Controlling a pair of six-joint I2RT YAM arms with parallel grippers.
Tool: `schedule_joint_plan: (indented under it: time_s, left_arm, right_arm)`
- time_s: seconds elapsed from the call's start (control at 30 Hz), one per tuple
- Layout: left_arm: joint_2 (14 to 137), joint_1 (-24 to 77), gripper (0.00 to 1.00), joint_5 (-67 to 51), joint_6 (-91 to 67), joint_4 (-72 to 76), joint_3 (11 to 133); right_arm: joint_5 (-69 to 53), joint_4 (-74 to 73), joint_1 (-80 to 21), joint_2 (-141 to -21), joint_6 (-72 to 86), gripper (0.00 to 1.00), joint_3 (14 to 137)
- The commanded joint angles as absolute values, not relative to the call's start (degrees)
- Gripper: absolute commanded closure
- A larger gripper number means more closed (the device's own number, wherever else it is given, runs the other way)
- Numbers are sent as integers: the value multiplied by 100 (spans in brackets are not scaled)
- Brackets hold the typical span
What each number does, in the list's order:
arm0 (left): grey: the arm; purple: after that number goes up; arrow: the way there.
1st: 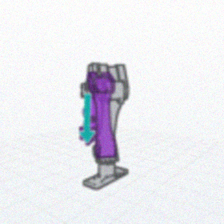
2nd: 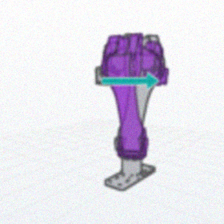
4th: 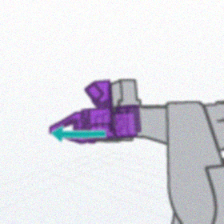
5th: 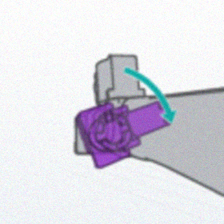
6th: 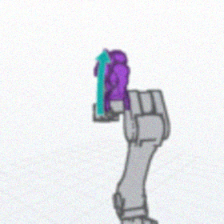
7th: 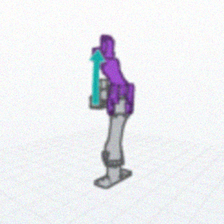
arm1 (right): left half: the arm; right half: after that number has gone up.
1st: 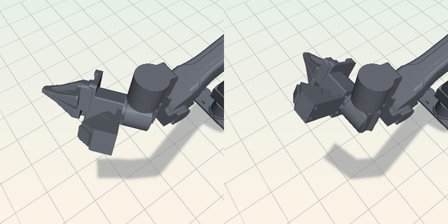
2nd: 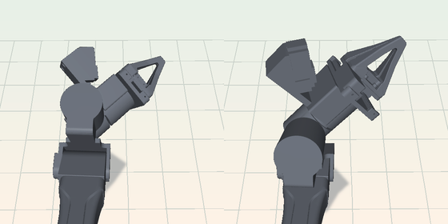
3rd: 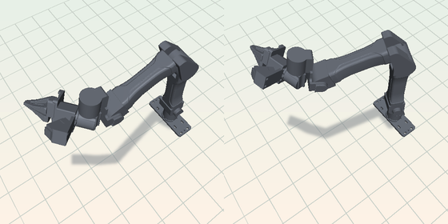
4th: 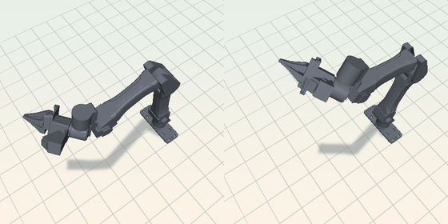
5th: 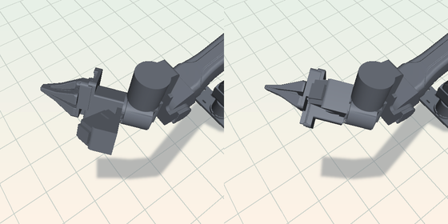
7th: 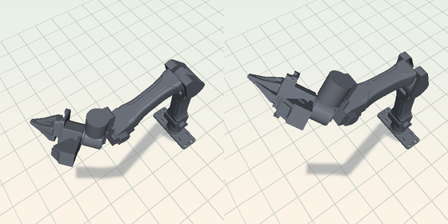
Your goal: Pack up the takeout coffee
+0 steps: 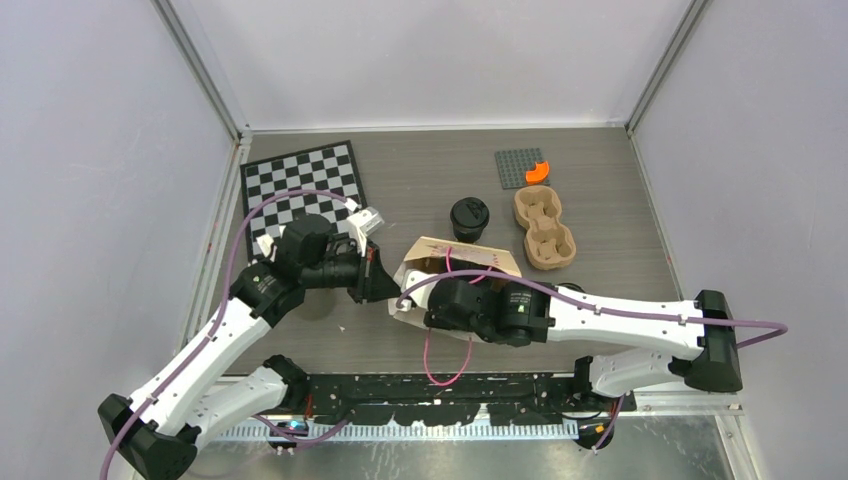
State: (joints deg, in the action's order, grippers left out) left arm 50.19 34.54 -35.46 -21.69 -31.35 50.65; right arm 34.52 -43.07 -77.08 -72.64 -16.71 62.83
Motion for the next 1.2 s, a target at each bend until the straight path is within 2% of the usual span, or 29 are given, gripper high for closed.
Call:
schedule_joint_plan:
  time_s: [0.0,0.83,1.17]
  left_arm:
    - [4867,3489,100,-3872,-1876,-3062,5050]
    - [4852,3484,100,-3930,-2178,-3191,5054]
    - [4808,3487,100,-3840,-2142,-3298,5045]
  right_arm:
    - [3383,-4068,-7628,-7072,-1937,22,6204]
    - [3674,-3332,-7478,-7363,-2389,23,5596]
    - [3602,-3566,-7475,-7092,-2421,23,5807]
